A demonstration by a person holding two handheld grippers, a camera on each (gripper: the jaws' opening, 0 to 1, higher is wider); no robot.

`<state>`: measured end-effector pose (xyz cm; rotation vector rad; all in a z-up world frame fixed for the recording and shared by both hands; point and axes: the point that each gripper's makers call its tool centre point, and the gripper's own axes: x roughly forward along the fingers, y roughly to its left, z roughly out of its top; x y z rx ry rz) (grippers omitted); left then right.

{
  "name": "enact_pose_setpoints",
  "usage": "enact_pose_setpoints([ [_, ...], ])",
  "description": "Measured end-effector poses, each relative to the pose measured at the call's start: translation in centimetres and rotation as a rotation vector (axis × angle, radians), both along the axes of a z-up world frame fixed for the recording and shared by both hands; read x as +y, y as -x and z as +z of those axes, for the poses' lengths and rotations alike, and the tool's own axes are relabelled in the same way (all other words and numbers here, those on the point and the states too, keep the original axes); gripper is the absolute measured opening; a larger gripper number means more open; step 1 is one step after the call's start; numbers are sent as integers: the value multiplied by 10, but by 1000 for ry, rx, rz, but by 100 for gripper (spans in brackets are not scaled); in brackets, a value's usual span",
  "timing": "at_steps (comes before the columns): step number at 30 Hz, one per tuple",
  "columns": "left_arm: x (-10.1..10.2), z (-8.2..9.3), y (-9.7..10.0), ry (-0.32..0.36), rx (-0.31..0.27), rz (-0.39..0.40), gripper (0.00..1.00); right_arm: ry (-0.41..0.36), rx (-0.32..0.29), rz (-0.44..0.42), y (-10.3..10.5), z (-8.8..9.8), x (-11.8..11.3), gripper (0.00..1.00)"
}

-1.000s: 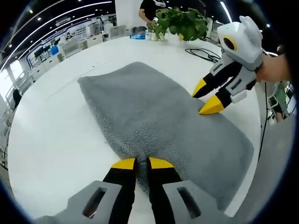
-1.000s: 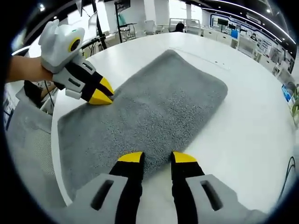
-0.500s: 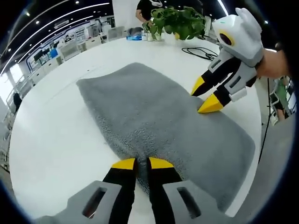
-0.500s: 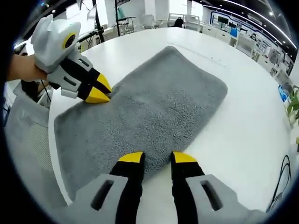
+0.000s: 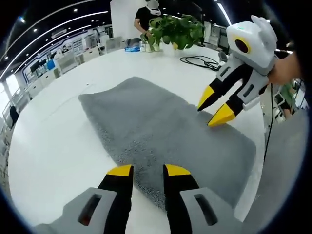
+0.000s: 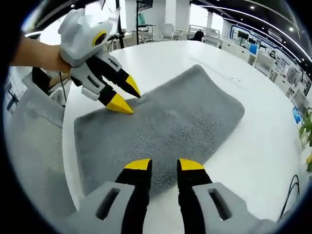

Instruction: Fold the towel on the table until its edges align and the towel forms a compact rectangular stack.

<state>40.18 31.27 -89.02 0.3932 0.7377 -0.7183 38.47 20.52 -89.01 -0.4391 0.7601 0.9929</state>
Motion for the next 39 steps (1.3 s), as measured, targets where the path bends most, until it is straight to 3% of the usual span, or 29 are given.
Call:
enact_pose_setpoints([
  [6, -18, 16, 24, 45, -20, -157, 26, 2, -20, 124, 28, 8, 7, 23],
  [8, -22, 18, 31, 92, 5, -157, 26, 21, -45, 182, 37, 9, 8, 23],
  [11, -22, 19, 38, 61, -18, -222, 26, 13, -48, 198, 48, 11, 9, 24],
  [19, -28, 15, 55, 69, 6, -270, 25, -8, -41, 242, 72, 12, 14, 25],
  [24, -29, 9, 76, -12, -16, -413, 26, -14, -34, 285, 88, 9, 17, 27],
  [33, -32, -4, 103, -33, 38, -468, 26, 35, -10, 382, 112, -6, 18, 26],
  [36, -27, -8, 110, -92, 31, -525, 26, 48, -11, 384, 112, -9, 17, 27],
  [39, -25, -10, 113, -105, 31, -532, 29, 77, -21, 390, 112, -13, 14, 28],
])
